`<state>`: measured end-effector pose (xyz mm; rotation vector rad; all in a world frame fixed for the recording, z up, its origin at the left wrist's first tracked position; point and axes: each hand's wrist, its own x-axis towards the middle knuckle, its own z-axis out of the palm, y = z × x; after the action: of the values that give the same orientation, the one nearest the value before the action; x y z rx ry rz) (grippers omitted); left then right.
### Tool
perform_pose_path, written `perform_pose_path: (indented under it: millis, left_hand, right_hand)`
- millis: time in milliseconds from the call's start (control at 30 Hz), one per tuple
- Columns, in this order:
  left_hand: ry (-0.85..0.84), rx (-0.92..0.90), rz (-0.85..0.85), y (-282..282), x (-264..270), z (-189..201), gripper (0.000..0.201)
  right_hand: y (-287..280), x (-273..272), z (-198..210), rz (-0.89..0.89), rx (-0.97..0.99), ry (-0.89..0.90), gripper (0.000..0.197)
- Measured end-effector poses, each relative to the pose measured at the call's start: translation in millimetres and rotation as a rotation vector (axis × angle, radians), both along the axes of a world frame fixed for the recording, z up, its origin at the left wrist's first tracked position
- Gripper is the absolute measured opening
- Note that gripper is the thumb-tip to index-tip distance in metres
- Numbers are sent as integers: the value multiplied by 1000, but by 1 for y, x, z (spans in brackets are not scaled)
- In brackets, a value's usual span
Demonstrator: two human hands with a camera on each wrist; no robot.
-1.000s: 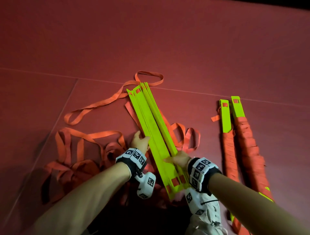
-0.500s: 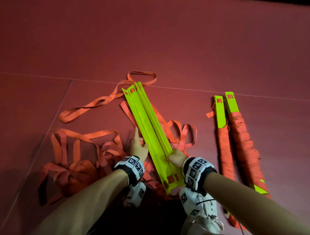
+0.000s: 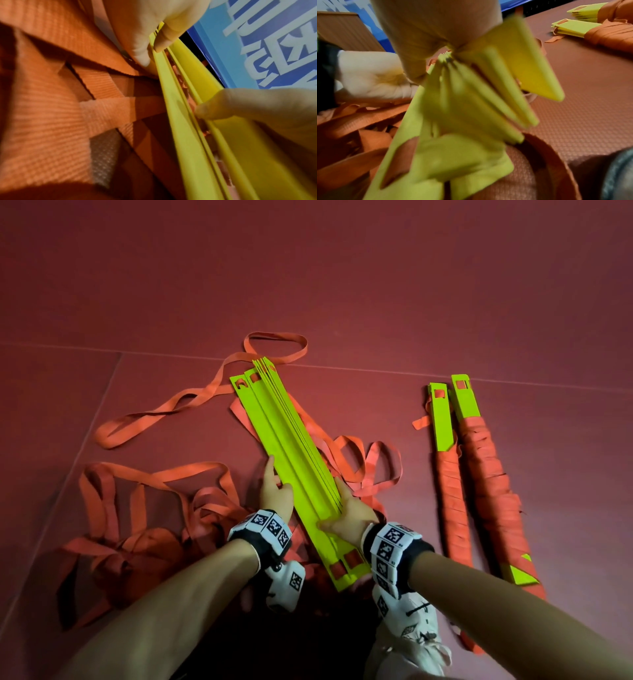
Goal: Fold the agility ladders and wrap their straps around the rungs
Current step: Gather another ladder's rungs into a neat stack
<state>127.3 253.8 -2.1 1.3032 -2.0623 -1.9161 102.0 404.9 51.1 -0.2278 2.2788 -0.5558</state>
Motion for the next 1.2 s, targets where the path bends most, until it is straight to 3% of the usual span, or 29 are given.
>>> perform_pose_path:
  millis: [200, 433, 600, 700, 900, 1100, 1200]
  left_hand:
    - [56, 73, 95, -1, -4, 2, 66]
    - [-13, 127, 87, -10, -7, 7, 67]
    - [-22, 151, 109, -15, -11, 6, 69]
    - [-16, 168, 100, -13, -9, 2, 73]
    - [14, 284, 108, 3, -15, 3, 61]
    - [53, 393, 190, 7, -19, 6, 48]
    - [75, 409, 198, 7, -16, 10, 43]
  right_hand:
    - [-5, -6, 7, -51, -43, -57, 93]
    - [-14, 3, 9, -132, -99, -33, 68]
    - [-15, -2, 9, -128, -12, -69, 81]
    - [-14, -5, 7, -141, 14, -64, 74]
    - [-15, 1, 10, -144, 45, 16, 47]
    - [-12, 3, 4, -147, 16, 11, 41]
    - [-5, 0, 1, -182, -40, -7, 49]
